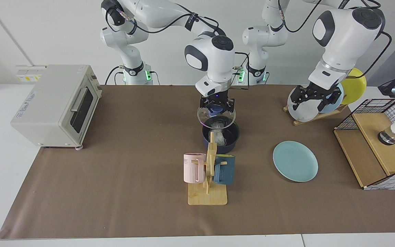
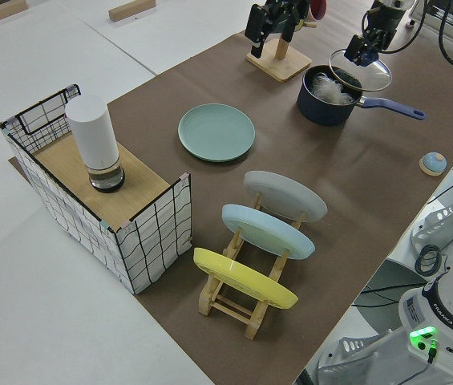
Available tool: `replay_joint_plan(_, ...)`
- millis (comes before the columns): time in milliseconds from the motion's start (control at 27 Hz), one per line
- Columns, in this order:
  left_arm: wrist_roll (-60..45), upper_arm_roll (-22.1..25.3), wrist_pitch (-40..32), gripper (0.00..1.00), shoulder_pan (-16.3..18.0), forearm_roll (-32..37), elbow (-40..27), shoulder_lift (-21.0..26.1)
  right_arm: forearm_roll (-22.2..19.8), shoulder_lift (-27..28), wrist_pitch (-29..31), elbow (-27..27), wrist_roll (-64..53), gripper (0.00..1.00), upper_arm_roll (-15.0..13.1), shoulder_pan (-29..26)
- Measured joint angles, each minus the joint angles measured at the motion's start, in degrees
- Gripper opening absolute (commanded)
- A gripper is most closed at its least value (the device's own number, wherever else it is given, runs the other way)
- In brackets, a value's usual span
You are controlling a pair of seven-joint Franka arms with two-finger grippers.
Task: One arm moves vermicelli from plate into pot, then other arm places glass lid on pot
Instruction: 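Withdraw the left gripper while the right gripper carries the lid over, then lower the glass lid onto the pot with the right gripper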
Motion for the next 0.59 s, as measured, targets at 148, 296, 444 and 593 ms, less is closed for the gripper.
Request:
replay_joint_plan(148, 0.0, 0.0, 0.0, 1.0, 0.0, 0.0, 0.0, 0.0, -2.4, 4.1, 0.0, 4.6, 2.9, 0.0, 0.0, 1.3)
replay_joint_plan(296, 0.0, 0.0, 0.0, 1.0, 0.0, 0.0, 0.0, 0.0, -3.8, 7.5, 0.0, 8.5, 3.9, 0.0, 0.0, 2.0)
replay_joint_plan(444, 0.0, -0.1, 0.0, 1.0, 0.0, 0.0, 0.0, 0.0, -4.3, 9.4, 0.2, 10.0, 3.9, 0.0, -0.2, 2.0)
replay_joint_plan(593, 0.0, -0.2, -0.1, 1.0, 0.0, 0.0, 0.0, 0.0, -5.0, 10.6, 0.2, 10.4, 3.9, 0.0, -0.4, 2.0)
